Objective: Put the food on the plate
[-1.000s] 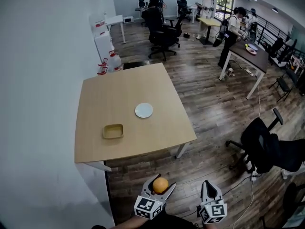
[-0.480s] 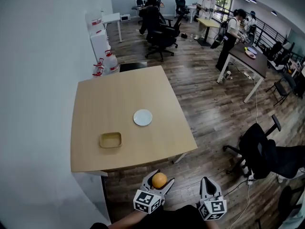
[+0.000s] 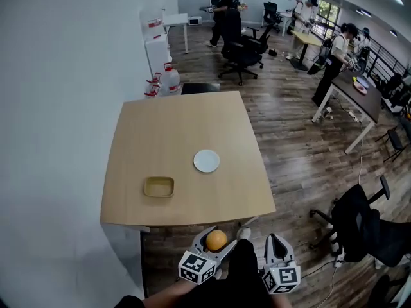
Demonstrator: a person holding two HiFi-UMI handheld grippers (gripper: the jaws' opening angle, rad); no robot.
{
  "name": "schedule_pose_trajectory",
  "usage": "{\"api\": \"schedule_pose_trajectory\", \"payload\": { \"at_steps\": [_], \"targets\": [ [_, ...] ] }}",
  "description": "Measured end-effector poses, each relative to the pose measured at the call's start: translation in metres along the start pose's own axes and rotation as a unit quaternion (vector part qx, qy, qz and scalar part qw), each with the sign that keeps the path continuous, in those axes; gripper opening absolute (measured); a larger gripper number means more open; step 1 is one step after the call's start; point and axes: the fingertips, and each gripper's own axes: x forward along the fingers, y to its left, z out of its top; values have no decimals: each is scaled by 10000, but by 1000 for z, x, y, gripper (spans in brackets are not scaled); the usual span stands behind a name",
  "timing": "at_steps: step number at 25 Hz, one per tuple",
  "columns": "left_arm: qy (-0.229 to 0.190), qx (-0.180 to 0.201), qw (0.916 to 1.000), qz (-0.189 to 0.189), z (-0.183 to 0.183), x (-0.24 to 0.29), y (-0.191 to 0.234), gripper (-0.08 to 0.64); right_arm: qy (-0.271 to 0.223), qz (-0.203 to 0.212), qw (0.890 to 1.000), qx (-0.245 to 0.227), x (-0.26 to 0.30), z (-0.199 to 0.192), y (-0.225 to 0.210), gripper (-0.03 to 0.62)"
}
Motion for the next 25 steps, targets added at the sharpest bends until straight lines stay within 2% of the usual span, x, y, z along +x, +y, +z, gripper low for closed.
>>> {"api": "schedule_pose_trajectory", "payload": {
  "at_steps": [6, 9, 13, 19, 23, 25],
  "targets": [
    [-33, -75, 9991, 423, 15, 33, 30, 313, -133, 522, 9985, -3, 61, 25, -10, 60],
    [-172, -162, 9985, 494, 31, 56, 46, 313, -194, 727, 9972, 5, 94, 42, -26, 60],
    [-140, -308, 9961, 817, 38, 89, 79, 313, -83, 1010, 9948, 44, 138, 50, -43, 60],
    [-214, -799, 9846, 1537, 31, 131, 139, 313, 50, 1524, 9883, 54, 198, 58, -52, 60],
    [45, -817, 9782, 1911, 11, 158, 176, 313, 155, 1755, 9843, -106, 235, 54, -56, 60],
    [-3, -917, 9741, 2066, 11, 170, 190, 313, 200, 1918, 9808, -306, 249, 54, -55, 60]
  ]
}}
